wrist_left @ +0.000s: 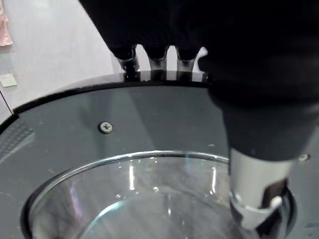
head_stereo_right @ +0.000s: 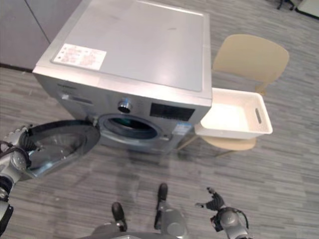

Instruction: Grab the laundry basket,head to the washer,open it,put in the laundry and shut it.

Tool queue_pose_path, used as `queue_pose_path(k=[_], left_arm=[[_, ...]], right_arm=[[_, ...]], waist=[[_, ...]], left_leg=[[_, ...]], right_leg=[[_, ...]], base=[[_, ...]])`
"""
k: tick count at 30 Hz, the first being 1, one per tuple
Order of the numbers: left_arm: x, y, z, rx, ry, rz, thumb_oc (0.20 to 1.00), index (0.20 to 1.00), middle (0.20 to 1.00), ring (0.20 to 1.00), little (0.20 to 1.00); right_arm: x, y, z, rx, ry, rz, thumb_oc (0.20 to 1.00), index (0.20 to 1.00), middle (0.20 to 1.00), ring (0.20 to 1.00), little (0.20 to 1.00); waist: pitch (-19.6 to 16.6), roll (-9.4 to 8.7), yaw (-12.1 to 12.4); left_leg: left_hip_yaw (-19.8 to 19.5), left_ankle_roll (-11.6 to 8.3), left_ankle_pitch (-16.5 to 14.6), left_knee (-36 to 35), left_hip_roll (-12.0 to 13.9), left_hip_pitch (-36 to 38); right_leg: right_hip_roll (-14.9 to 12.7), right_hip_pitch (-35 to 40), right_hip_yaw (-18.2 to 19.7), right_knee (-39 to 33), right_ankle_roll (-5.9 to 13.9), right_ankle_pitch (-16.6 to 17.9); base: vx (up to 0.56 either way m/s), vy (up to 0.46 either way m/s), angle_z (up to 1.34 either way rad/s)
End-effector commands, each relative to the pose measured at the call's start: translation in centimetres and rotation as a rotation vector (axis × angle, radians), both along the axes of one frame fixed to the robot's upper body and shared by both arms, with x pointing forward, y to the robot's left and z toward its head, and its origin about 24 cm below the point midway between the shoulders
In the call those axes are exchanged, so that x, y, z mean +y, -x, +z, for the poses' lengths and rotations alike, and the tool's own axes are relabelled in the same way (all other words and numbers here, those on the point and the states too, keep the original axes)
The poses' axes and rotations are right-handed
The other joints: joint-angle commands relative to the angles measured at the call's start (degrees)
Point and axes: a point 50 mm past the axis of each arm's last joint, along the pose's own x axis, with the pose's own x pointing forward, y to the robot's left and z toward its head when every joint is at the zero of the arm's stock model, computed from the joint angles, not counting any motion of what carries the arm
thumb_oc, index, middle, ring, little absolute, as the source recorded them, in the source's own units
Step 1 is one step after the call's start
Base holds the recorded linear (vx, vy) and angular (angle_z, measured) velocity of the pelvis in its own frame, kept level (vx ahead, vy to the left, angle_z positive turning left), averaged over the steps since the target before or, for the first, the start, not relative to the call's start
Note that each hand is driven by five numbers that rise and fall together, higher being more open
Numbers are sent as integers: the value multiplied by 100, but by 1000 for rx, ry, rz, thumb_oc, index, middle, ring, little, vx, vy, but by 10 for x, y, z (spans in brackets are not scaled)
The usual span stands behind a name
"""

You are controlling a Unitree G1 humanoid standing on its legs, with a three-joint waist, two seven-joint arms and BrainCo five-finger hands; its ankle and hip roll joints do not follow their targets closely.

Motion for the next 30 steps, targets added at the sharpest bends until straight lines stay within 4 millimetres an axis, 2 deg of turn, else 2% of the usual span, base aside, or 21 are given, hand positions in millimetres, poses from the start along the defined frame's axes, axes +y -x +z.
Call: queue_pose_path(k=[1, 4, 7, 8, 9, 11, 13, 16, 17, 18, 19, 20, 22, 23, 24, 28, 30], left_arm=[[-17, 26, -44, -21, 217, 78, 1000, 1000, 1000, 1000, 1000], [-71, 43, -82, -104, 481, 69, 1000, 1000, 1000, 1000, 1000], [-117, 64, -103, -132, 722, 54, 1000, 1000, 1000, 1000, 1000], [-145, 70, -108, -118, 868, 4, 1000, 1000, 1000, 1000, 1000], [-145, 70, -108, -117, 869, 4, 1000, 1000, 1000, 1000, 1000], [-167, 67, -102, -116, 951, -87, 1000, 1000, 1000, 1000, 1000], [-192, 54, -88, -144, 1020, -200, 1000, 1000, 1000, 1000, 1000], [-218, 29, -65, -198, 1024, -358, 1000, 1000, 1000, 1000, 1000], [-218, 29, -65, -199, 1024, -359, 1000, 1000, 1000, 1000, 1000], [-226, 18, -56, -234, 1031, -389, 1000, 1000, 1000, 1000, 1000], [-235, -1, -42, -282, 1008, -431, 1000, 1000, 1000, 1000, 1000], [-236, -11, -35, -300, 977, -449, 1000, 1000, 1000, 1000, 1000], [-236, -26, -28, -326, 947, -439, 1000, 1000, 1000, 1000, 1000], [-237, -26, -28, -327, 947, -439, 1000, 1000, 1000, 1000, 1000], [-225, -41, -32, -319, 877, -367, 1000, 1000, 1000, 1000, 1000], [-210, -49, -37, -287, 773, -319, 1000, 1000, 1000, 1000, 1000], [-192, -50, -44, -248, 697, -265, 1000, 1000, 1000, 1000, 1000]], right_arm=[[10, -7, 1, -31, -12, 16, 1000, 1000, 1000, 1000, 1000], [15, -12, 1, -48, -19, 1, 1000, 1000, 1000, 1000, 1000], [17, -15, 3, -67, -28, -25, 1000, 1000, 1000, 1000, 1000], [19, -17, 4, -72, -32, -34, 1000, 1000, 1000, 1000, 1000], [19, -17, 3, -72, -32, -34, 1000, 1000, 1000, 1000, 1000], [20, -17, 3, -74, -36, -35, 1000, 1000, 1000, 1000, 1000], [24, -16, 2, -69, -42, -30, 1000, 1000, 1000, 1000, 1000], [26, -12, -1, -58, -35, -19, 1000, 1000, 1000, 1000, 1000], [26, -12, -1, -58, -35, -19, 1000, 1000, 1000, 1000, 1000], [26, -11, -1, -57, -31, -14, 1000, 1000, 1000, 1000, 1000], [23, -8, -2, -44, -13, -5, 1000, 1000, 1000, 1000, 1000], [22, -6, -2, -40, -6, 0, 1000, 1000, 1000, 1000, 1000], [17, -1, -3, -24, 20, 11, 1000, 1000, 1000, 1000, 1000], [17, -1, -3, -24, 20, 11, 1000, 1000, 1000, 1000, 1000], [10, 5, -4, 0, 47, 18, 1000, 1000, 1000, 1000, 1000], [7, 5, -4, 5, 61, 30, 1000, 1000, 1000, 1000, 1000], [4, 9, -4, 13, 71, 33, 1000, 1000, 1000, 1000, 1000]], waist=[[89, 42, 191], [49, 113, 307], [23, 176, 384], [10, 233, 414], [11, 234, 414], [6, 254, 421], [11, 273, 391], [-7, 298, 290], [-18, 296, 295], [-19, 305, 241], [-25, 323, 126], [-48, 338, 66], [-79, 367, -52], [-75, 368, -48], [-114, 416, -198], [-131, 448, -282], [-155, 471, -345]], left_leg=[[-273, -33, -148, 194, 5, -282], [-318, -22, -150, 112, -55, -136], [-374, -3, -152, 65, -99, -7], [-399, 0, -144, 47, -105, 64], [-400, 0, -144, 45, -105, 68], [-418, -1, -142, 32, -106, 111], [-426, -14, -134, 20, -96, 165], [-385, -39, -120, -39, -79, 240], [-380, -37, -105, -41, -80, 217], [-346, -45, -102, -52, -69, 240], [-283, -58, -112, -75, -53, 295], [-243, -64, -107, -96, -43, 317], [-142, -77, -97, -142, -33, 381], [-140, -77, -97, -144, -33, 384], [-40, -96, -82, -182, -19, 438], [9, -114, -67, -206, -9, 450], [51, -138, -51, -222, 18, 456]], right_leg=[[-269, 407, 225, 407, 762, -761], [-290, 528, 168, 398, 711, -848], [-295, 662, 129, 369, 665, -915], [-283, 757, 101, 328, 644, -945], [-282, 761, 100, 327, 644, -945], [-266, 822, 89, 289, 643, -961], [-245, 868, 104, 252, 635, -974], [-202, 886, 154, 207, 630, -983], [-202, 864, 159, 199, 626, -966], [-190, 854, 202, 195, 628, -967], [-161, 860, 266, 182, 630, -972], [-146, 849, 304, 170, 630, -963], [-114, 846, 375, 133, 633, -946], [-114, 848, 377, 133, 632, -945], [-74, 823, 463, 91, 627, -916], [-49, 789, 527, 74, 625, -896], [-20, 767, 558, 48, 627, -885]], base=[[0, 0, 0], [25, -3, 2], [38, -36, 10], [32, -46, 22], [33, -63, 22], [14, -70, 14], [12, -78, 5], [4, -58, -2], [8, -30, -9], [4, -27, -13], [22, -34, -17], [32, -18, -22], [32, -4, -30], [50, -6, -35], [37, -6, -31], [18, -4, -26], [3, -10, -14]])
